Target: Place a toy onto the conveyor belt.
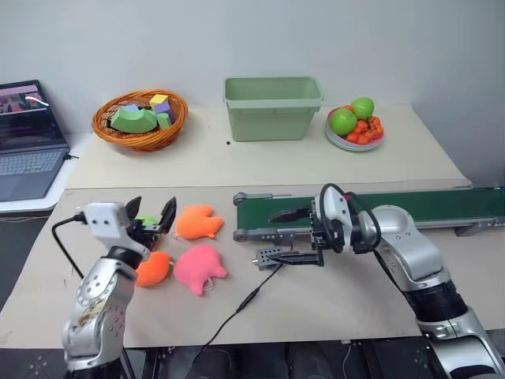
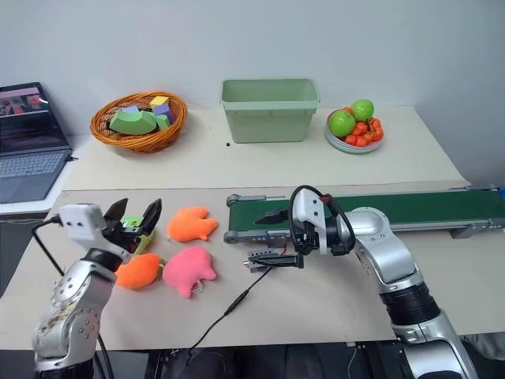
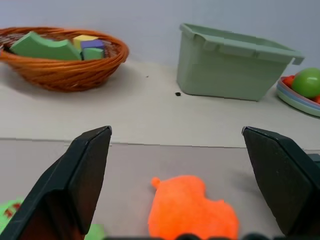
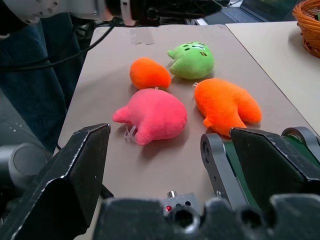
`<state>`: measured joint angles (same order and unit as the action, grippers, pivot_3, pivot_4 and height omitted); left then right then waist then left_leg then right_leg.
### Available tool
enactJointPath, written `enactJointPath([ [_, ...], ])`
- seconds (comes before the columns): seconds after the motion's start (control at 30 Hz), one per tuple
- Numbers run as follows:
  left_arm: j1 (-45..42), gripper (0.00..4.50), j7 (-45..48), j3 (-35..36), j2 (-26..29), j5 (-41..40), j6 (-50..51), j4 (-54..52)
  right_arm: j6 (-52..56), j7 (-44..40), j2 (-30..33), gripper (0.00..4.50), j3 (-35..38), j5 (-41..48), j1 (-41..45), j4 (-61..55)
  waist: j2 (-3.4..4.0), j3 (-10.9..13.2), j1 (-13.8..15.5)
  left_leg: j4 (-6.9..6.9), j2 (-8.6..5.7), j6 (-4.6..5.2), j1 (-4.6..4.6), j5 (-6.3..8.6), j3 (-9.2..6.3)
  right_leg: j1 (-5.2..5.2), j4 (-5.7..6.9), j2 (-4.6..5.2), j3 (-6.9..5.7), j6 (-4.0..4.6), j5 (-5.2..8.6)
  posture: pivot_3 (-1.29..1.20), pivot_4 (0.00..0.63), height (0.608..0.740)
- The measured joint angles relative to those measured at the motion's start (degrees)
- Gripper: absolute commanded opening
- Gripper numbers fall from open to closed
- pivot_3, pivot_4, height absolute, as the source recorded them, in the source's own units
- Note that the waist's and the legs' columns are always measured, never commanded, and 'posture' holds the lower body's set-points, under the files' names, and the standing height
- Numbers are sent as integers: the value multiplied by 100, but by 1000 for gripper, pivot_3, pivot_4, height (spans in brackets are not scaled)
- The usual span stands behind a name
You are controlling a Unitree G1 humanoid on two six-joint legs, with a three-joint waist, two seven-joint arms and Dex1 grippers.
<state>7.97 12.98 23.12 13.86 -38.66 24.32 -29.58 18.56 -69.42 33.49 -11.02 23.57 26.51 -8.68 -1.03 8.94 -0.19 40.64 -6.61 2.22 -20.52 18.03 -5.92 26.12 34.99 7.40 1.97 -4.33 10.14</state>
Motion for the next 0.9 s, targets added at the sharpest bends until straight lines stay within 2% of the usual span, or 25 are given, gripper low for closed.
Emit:
enactJointPath([
  [0.1,1091,4470,71,607,-281,-1909,230,-474,-18,55,-3,4500,6,-65,-15,59,0,0,-16,0,10,1,0,6,2,2,0,-4,1,3,2,0,150,740],
  [0.17,1589,4470,155,878,-381,-2877,241,-531,-37,89,-13,4500,8,-101,-23,118,0,3,13,0,14,-1,3,6,3,-3,2,-9,-2,6,3,0,150,740],
  [0.27,2156,4470,303,1158,-583,-3833,215,-474,-54,108,-24,4500,8,-140,-26,157,1,4,53,0,23,4,22,17,7,-27,-1,-17,-2,14,-2,0,150,740],
  [0.47,2397,4470,694,1165,-750,-3856,199,753,-70,137,-57,4500,2,-248,-57,223,2,7,73,0,40,21,56,31,8,-77,-18,-41,-7,17,-3,0,150,740],
  [0.63,2163,4470,902,942,-683,-3138,159,1873,-86,149,-119,4500,1,-272,-55,314,2,8,80,0,47,0,70,38,7,-88,-22,-47,-8,21,0,0,150,740],
  [0.9,1457,4470,1148,877,-492,-2588,30,2390,-106,121,-121,4500,6,-289,-21,423,10,7,89,0,50,0,77,41,6,-90,-15,-46,-9,23,0,0,150,740],
])
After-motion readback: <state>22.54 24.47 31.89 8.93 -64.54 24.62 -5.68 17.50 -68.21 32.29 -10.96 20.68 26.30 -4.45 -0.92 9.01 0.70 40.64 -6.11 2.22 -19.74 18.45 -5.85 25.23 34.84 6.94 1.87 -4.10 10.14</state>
